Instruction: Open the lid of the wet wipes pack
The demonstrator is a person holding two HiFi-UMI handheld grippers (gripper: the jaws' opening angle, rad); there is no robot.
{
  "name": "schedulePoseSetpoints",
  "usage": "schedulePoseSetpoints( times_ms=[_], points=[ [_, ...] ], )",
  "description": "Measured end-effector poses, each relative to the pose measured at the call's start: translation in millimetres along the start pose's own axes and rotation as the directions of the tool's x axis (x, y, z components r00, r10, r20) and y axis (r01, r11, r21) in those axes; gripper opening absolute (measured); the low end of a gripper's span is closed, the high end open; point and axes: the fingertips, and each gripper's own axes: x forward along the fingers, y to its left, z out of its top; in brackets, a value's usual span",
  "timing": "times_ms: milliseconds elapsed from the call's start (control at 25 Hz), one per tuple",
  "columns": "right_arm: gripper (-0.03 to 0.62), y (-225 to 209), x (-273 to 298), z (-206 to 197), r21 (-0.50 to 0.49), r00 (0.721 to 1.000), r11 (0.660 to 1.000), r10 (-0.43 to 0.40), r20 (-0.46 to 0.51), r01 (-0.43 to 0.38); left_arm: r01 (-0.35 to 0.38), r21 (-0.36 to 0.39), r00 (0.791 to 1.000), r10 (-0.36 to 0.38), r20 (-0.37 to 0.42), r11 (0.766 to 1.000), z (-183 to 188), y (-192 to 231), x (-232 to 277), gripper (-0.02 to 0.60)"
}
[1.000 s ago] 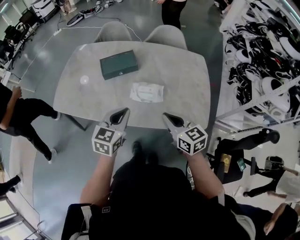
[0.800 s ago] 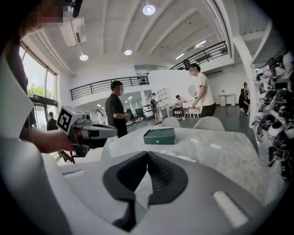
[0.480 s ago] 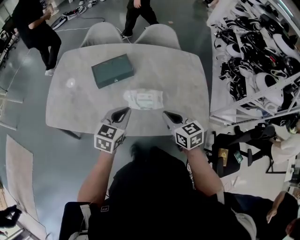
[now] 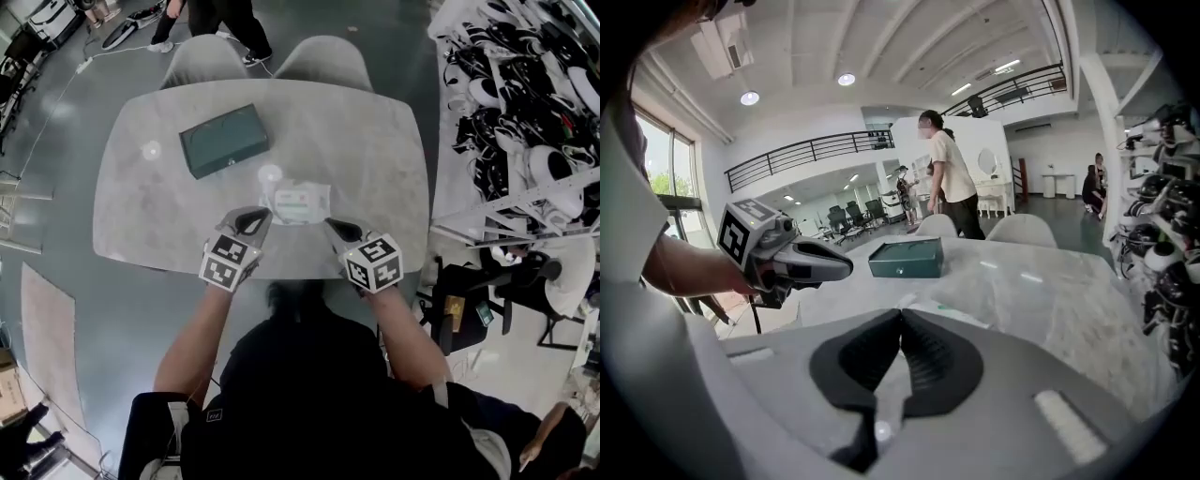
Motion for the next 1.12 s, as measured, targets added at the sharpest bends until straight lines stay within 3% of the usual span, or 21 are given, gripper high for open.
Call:
schedulePoseSetpoints(
  times_ms=[280,400,480,760,1120],
  points=[
    [0.003,-33,37,-16,0.022,0.997,0.999,0.035,-0.063,-0.034,0.048,0.058,0.994,-0.042,-0.099,0.997,-21,-3,55,0.016],
    [0.003,-45,51,-23,0.025,0.995,0.999,0.046,-0.089,-0.044,0.07,0.09,0.987,-0.056,-0.152,0.993,-28,-5,74,0.109],
    [0.003,-52,64,-28,0.027,0.993,0.998,0.051,-0.107,-0.048,0.091,0.125,0.979,-0.065,-0.195,0.988,-36,-6,85,0.114],
    [0.003,-69,108,-47,0.038,0.985,0.998,0.061,-0.164,-0.055,0.16,0.262,0.945,-0.071,-0.321,0.952,-71,-5,121,0.139],
    [0.003,-87,132,-69,-0.034,0.968,0.999,0.029,-0.25,-0.039,0.224,0.372,0.914,-0.062,-0.4,0.901,-91,-6,148,0.169]
  ],
)
